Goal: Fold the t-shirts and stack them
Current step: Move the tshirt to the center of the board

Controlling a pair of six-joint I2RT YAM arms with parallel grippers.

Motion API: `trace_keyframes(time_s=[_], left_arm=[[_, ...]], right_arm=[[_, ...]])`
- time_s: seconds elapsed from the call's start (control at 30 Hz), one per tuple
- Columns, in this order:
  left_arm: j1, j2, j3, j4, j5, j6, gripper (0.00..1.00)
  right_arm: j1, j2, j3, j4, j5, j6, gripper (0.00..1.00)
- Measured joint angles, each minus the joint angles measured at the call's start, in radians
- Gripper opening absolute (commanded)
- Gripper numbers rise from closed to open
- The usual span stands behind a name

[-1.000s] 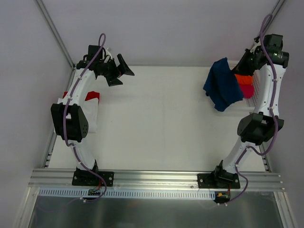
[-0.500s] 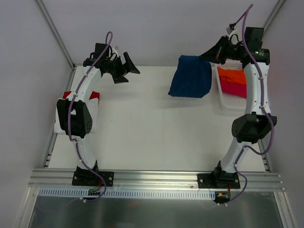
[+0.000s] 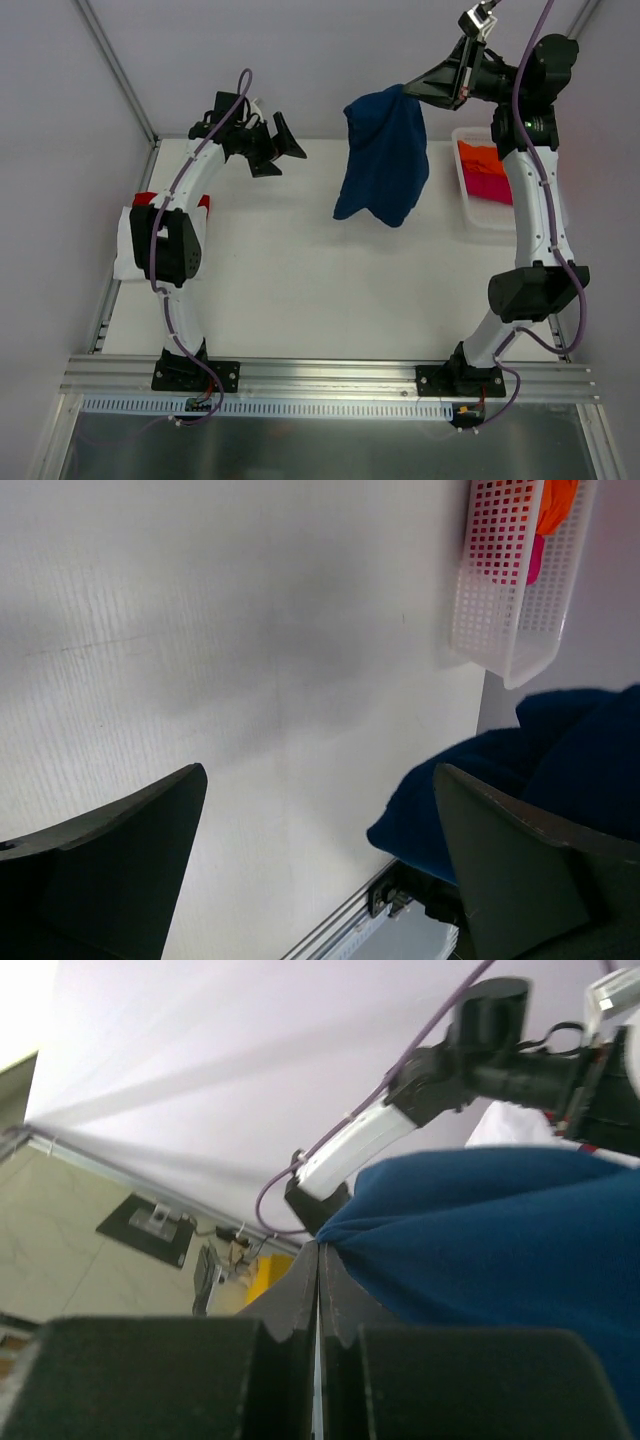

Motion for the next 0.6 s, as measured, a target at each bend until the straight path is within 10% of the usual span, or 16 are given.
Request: trace_keyframes(time_s=[0.17, 0.4, 0.5, 0.53, 0.6], left_arm=[[-0.012, 0.009, 0.009, 0.005, 0.0, -0.001, 0.99], [-0.012, 0.009, 0.009, 0.008, 0.0, 0.0, 0.99], [-0.012, 0.009, 0.009, 0.013, 0.0, 0.0, 0.99], [-0.012, 0.009, 0.009, 0.013, 0.0, 0.0, 0.99], [-0.012, 0.009, 0.008, 0.014, 0.0, 0.0, 0.99]], right_arm=[[0.019, -0.105, -0.151, 0.02, -0.028, -0.018, 0.0], [0.004, -0.023, -0.311, -0.474, 0.137, -0.465, 0.01], [0.004, 0.118, -0.28, -0.674, 0.286, -0.645, 0.22], [0.004, 0.172, -0.264, -0.727, 0.339, -0.688, 0.47], [0.003, 0.266, -0.229, -0.821, 0.464, -0.761, 0.54]])
